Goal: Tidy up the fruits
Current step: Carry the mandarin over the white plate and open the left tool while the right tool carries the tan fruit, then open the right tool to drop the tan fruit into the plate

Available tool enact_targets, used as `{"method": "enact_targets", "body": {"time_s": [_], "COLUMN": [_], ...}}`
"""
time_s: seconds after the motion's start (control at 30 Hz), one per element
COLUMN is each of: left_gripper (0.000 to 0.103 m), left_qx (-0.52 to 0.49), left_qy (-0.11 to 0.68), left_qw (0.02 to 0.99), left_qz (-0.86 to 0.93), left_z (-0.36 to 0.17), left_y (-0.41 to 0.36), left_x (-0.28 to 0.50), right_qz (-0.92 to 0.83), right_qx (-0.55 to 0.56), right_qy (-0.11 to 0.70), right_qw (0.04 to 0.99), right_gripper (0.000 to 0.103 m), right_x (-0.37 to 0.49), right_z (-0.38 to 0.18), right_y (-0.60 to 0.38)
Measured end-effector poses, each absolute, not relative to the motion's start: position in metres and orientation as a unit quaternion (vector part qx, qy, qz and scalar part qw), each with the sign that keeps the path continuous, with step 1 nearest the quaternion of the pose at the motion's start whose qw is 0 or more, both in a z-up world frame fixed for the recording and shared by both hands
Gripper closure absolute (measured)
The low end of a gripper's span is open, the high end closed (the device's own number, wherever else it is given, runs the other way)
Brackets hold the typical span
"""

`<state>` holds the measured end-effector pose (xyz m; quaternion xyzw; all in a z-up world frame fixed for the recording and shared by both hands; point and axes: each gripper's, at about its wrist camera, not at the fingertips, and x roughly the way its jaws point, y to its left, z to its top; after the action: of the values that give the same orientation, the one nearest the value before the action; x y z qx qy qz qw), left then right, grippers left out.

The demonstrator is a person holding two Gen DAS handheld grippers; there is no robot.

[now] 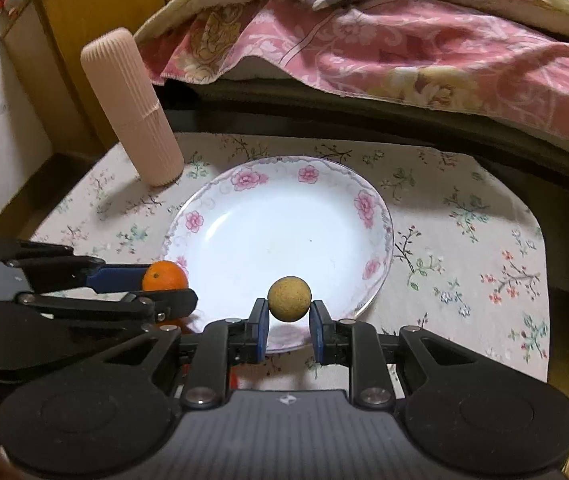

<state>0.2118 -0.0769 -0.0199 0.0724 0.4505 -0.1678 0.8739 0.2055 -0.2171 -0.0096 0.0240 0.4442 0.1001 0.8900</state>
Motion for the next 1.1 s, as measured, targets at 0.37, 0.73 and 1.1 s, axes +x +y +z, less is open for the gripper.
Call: {"method": "enact_targets", "body": {"time_s": [0.37,0.73,1.1], "left_gripper": [0.061,0.049,0.037], "left_qx": [0.082,0.073,0.091], "left_qy": [0.444,0.431,0.443], "left_qw": [0.876,0.882,0.874], "left_qz": [-0.170,-0.173,-0.180], "left_z": [-0.022,-0.006,-0.003], "left_y": [-0.081,-0.075,-0.059], "left_x": [0.212,0.205,0.182], "right_qz": [0.103,0.097,0.116], "right_qx": [0.015,0.024,0.026], "right_qy": [0.448,0.422,0.425], "right_qw": [0.888,0.901,0.897], "right_gripper": [0.078,0.074,0.074], "right_x": [0.214,0.209,0.185], "right_z": [-0.020,-0.006,-0.001], "right_y": [-0.216,-0.224,-0.231]}}
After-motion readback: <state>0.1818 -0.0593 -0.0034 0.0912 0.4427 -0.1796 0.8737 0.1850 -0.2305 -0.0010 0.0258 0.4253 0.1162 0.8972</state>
